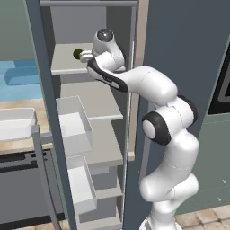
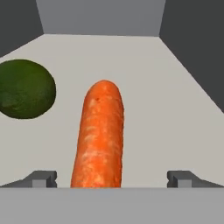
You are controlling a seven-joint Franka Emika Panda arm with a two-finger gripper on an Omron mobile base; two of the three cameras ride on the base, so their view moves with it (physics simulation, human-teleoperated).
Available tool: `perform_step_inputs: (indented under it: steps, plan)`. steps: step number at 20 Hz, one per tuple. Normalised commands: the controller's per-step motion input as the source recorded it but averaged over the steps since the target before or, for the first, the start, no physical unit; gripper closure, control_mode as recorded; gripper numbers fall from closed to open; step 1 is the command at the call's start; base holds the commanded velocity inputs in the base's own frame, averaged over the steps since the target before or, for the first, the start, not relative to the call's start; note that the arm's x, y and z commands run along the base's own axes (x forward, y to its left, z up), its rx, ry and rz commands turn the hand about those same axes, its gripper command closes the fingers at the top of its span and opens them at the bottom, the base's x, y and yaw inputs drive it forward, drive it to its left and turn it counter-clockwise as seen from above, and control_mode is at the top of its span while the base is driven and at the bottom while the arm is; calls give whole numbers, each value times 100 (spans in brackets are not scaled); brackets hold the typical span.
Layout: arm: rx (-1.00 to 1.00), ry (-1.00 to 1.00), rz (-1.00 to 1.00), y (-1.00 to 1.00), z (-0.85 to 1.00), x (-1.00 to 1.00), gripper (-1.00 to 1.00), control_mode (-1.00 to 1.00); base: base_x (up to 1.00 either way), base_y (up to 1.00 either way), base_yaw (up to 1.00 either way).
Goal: Take the carrot and lime out of the freezer and place them in the tupperware container on the counter. Then put the tupperware containing the vegetables back in the freezer.
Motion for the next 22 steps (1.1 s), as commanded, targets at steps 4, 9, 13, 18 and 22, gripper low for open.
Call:
perform_step_inputs:
  steps: [4, 9, 13, 18, 22]
  plan:
    - [0, 0, 0, 21, 0, 29, -100, -100, 0, 0, 0]
    - [0, 0, 0, 16, 0, 26, -100, -100, 0, 0, 0]
    - [0, 1, -4, 0, -8, 8, 100, -100, 0, 0, 0]
    - [0, 3, -7, -9, -14, 0, 100, -100, 0, 0, 0]
    - [0, 2, -8, -23, -19, -6, 100, -100, 0, 0, 0]
